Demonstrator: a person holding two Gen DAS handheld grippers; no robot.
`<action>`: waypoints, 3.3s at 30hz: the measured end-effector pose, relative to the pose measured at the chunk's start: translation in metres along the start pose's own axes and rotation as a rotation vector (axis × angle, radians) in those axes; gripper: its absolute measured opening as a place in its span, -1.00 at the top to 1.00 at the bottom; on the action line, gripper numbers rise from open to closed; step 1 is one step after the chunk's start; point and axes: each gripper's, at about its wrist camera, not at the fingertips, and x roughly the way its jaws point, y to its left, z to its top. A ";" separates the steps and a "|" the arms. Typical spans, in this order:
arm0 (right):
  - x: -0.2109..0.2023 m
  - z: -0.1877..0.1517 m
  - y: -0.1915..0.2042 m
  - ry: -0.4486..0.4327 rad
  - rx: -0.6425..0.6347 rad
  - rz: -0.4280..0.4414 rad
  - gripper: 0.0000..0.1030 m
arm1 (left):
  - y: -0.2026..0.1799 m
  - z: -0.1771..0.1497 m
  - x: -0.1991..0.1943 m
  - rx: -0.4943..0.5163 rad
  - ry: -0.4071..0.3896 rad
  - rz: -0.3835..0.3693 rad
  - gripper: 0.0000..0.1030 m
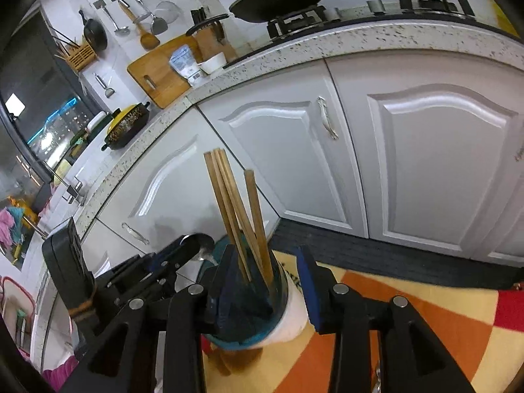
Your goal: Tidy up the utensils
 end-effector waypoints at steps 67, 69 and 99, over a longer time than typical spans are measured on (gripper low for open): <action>-0.162 -0.149 -0.031 -0.115 0.036 -0.436 0.16 | -0.127 -0.076 -0.113 0.022 0.066 -0.260 0.05; -0.161 -0.149 -0.033 -0.111 0.040 -0.437 0.16 | -0.127 -0.077 -0.112 0.022 0.069 -0.257 0.05; -0.142 -0.156 -0.060 -0.034 0.103 -0.439 0.14 | -0.123 -0.090 -0.090 0.021 0.124 -0.212 0.05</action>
